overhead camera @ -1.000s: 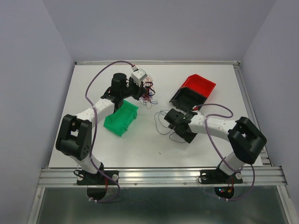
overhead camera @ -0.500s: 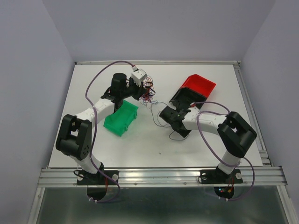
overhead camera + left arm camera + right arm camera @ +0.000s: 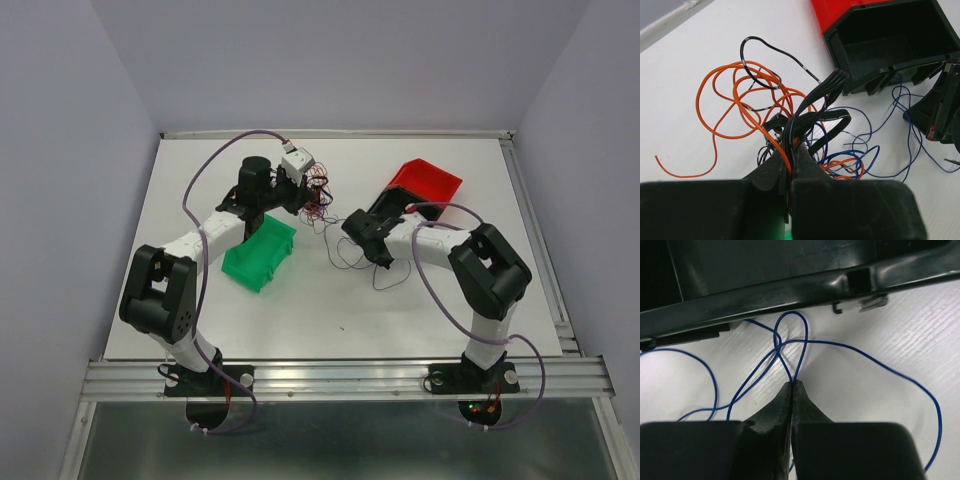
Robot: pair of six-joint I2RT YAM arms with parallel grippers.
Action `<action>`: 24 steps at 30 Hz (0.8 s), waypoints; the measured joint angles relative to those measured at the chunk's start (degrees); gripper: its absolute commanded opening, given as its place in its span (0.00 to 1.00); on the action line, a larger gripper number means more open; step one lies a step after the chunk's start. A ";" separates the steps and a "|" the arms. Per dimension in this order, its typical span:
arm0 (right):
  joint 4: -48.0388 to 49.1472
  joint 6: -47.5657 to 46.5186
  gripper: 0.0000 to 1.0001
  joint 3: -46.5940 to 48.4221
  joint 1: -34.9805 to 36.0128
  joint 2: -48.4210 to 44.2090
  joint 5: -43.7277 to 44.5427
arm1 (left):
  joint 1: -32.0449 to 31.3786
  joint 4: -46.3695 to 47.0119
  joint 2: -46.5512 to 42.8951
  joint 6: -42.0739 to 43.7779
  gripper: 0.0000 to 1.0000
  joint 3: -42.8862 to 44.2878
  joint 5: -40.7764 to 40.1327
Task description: Untangle the cables
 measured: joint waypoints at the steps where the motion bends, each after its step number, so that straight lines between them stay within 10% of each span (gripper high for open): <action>1: 0.22 -0.59 0.01 0.24 0.00 0.09 -0.17 | 0.00 0.00 0.00 0.02 0.00 0.00 0.04; 24: 26.27 -43.43 0.01 -4.70 -0.17 -39.95 -10.14 | 0.02 -0.02 1.14 0.48 0.00 0.00 -0.04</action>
